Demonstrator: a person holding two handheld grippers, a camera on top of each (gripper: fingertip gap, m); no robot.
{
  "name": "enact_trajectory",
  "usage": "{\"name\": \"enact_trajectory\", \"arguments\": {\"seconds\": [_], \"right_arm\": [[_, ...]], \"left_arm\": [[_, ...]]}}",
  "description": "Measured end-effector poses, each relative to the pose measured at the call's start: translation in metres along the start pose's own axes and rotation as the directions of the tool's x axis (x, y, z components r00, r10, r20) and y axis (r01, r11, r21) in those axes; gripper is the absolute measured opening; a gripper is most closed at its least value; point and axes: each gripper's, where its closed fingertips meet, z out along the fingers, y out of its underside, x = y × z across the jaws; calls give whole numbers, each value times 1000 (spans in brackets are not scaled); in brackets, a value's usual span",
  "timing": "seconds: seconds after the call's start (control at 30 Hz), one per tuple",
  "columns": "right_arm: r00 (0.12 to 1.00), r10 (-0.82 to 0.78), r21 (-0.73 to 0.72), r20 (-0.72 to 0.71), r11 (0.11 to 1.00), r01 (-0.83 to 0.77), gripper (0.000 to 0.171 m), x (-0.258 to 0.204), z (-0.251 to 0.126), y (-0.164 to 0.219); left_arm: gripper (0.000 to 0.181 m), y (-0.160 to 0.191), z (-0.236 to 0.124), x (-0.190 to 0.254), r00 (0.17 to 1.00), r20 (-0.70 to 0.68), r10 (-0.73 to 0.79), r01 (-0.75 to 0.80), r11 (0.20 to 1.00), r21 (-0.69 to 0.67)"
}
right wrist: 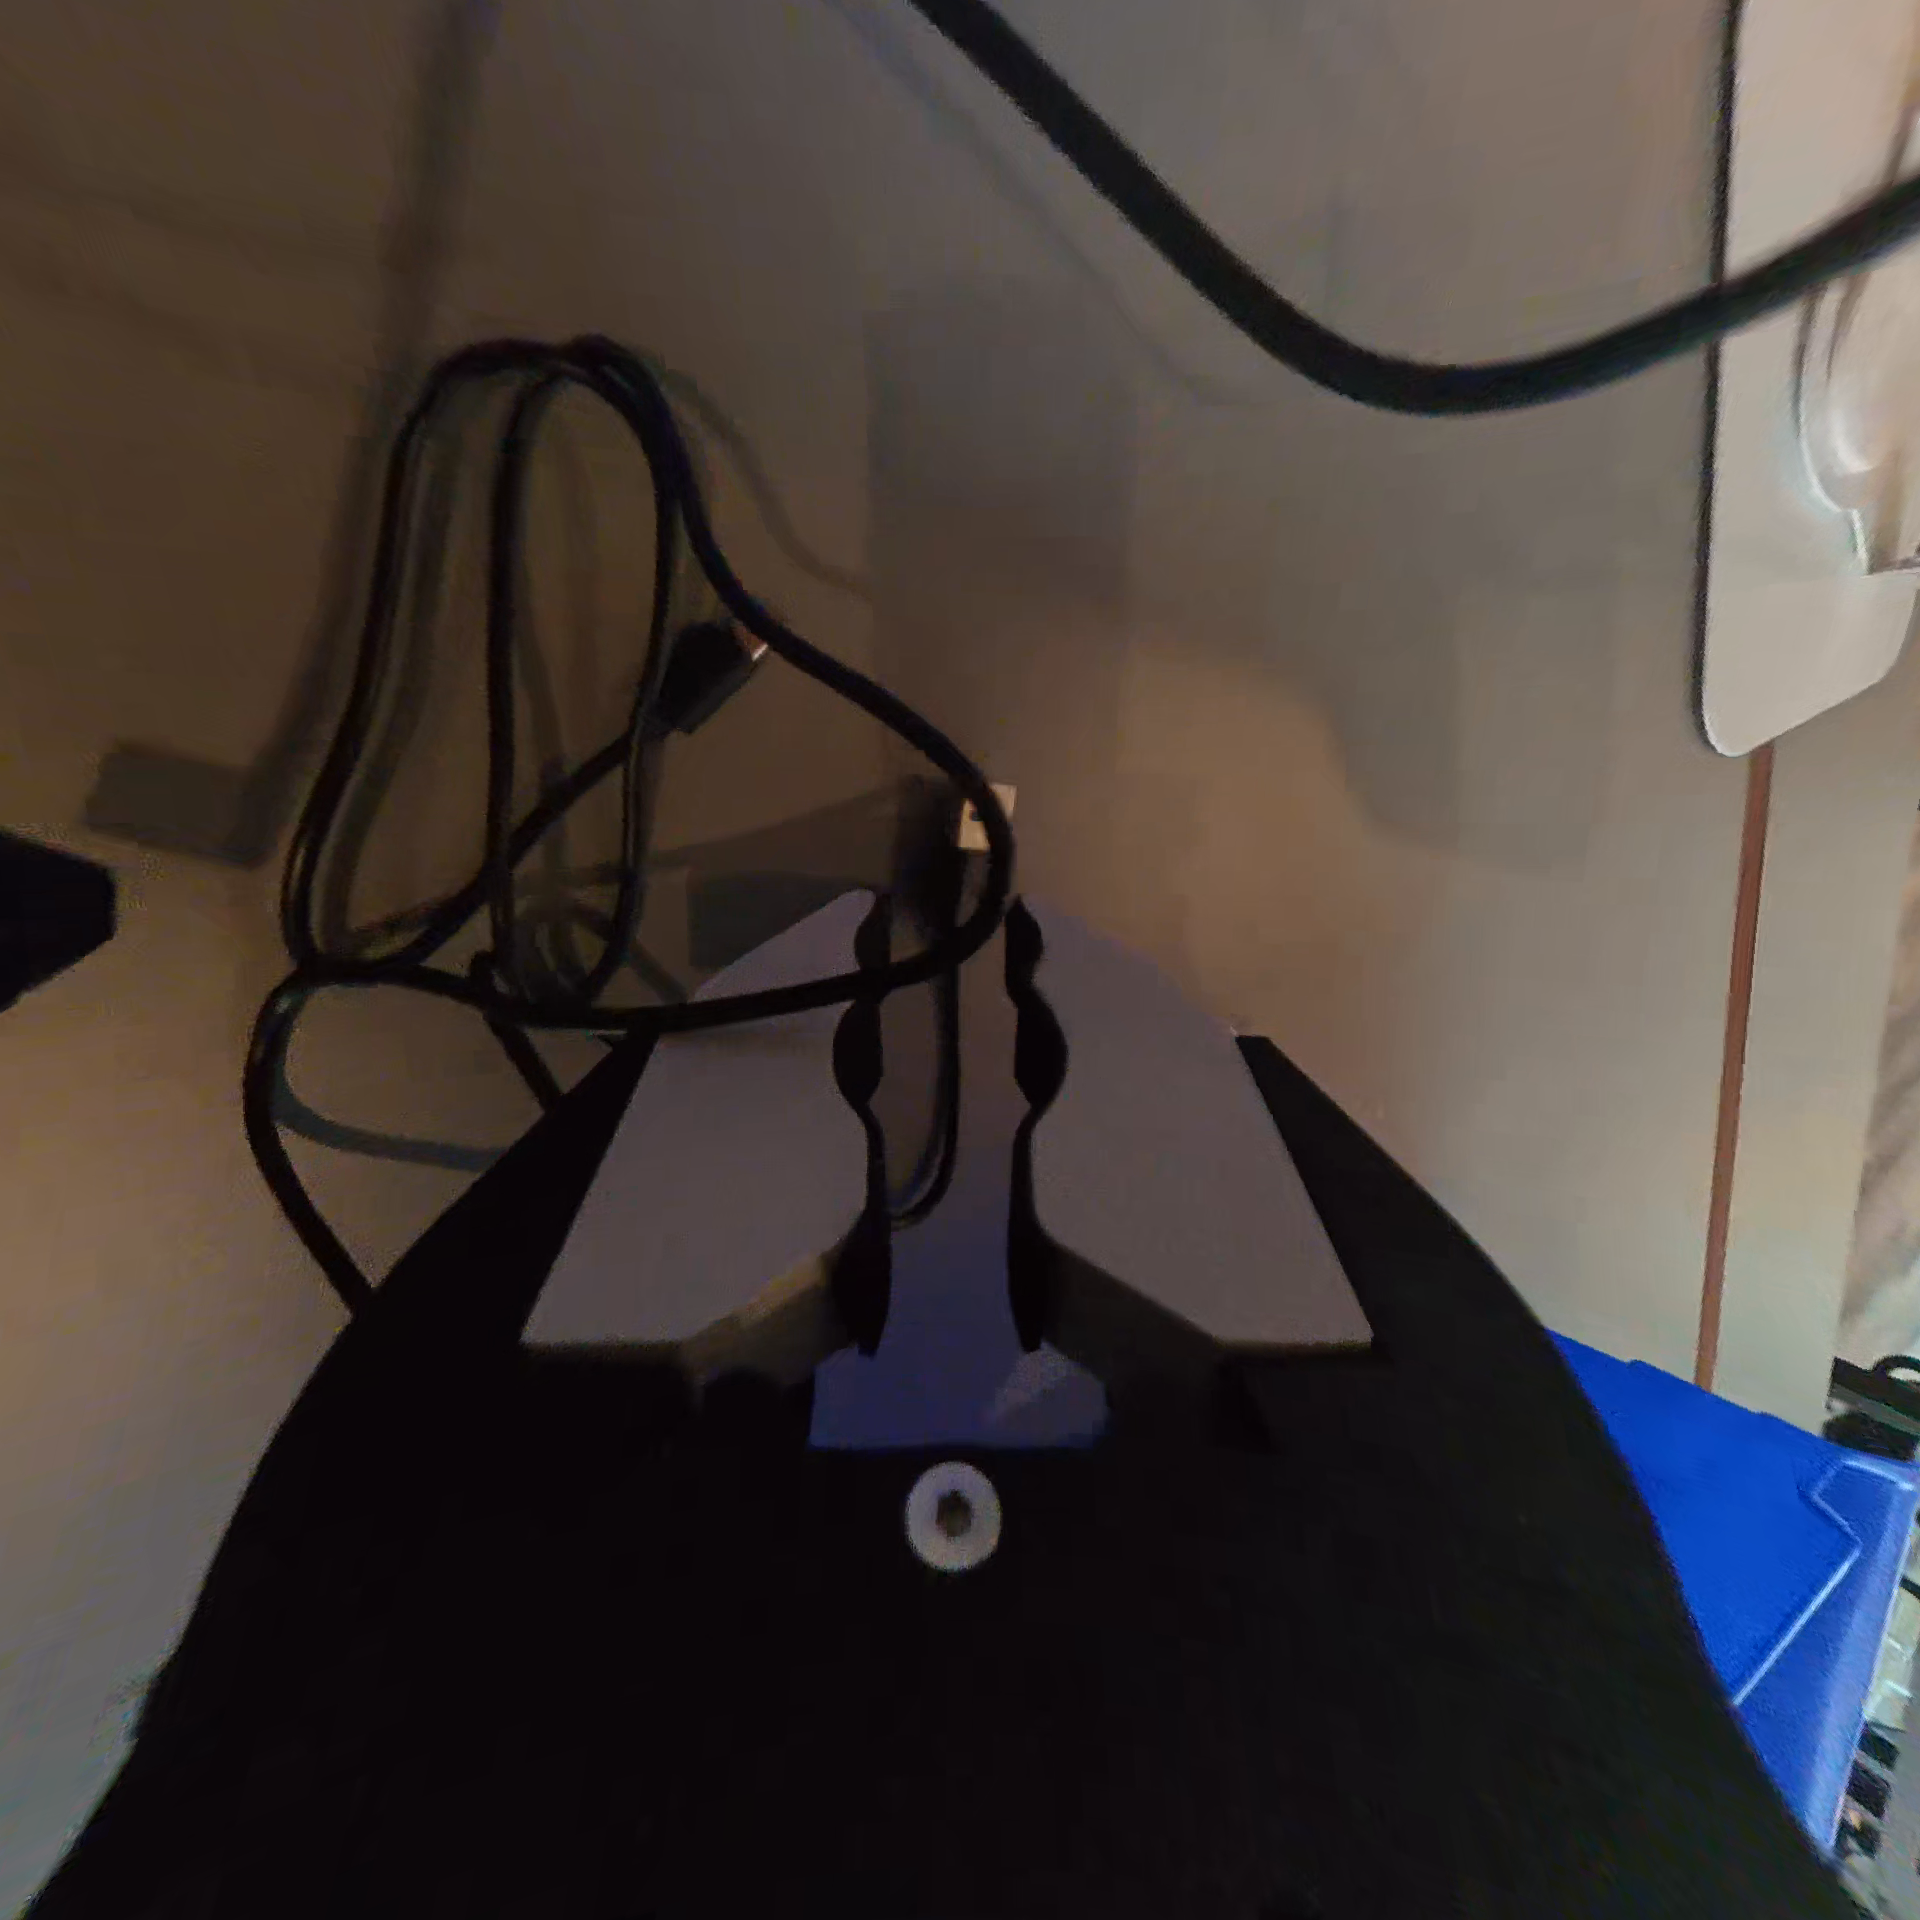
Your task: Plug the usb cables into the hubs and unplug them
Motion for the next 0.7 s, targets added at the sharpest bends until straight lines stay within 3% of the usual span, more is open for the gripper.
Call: {"name": "enact_trajectory", "arguments": {"seconds": [0.33,0.43,0.5,0.53,0.6,0.7], "right_arm": [[988,-67,-10,-140,998,67,7,9,15,1],[996,16,-5,-84,1000,-16,6,10,15,1],[988,144,39,59,989,-146,4,3,11,-6],[954,236,79,187,964,-254,4,-3,5,-16],[801,381,65,462,886,-459,3,-12,-10,-32],[483,498,-134,720,783,-607,0,-17,-21,-40]], "left_arm": [[17,4,-4,-9,1000,17,-17,17,1000,3],[17,3,-6,-12,1000,24,-17,17,1000,6],[17,3,-7,-13,999,24,-21,21,1000,9],[17,3,-7,-14,999,24,-22,22,1000,11],[17,2,-8,-15,999,26,-23,23,1000,13],[17,0,-10,-17,999,28,-24,23,1000,20]]}}
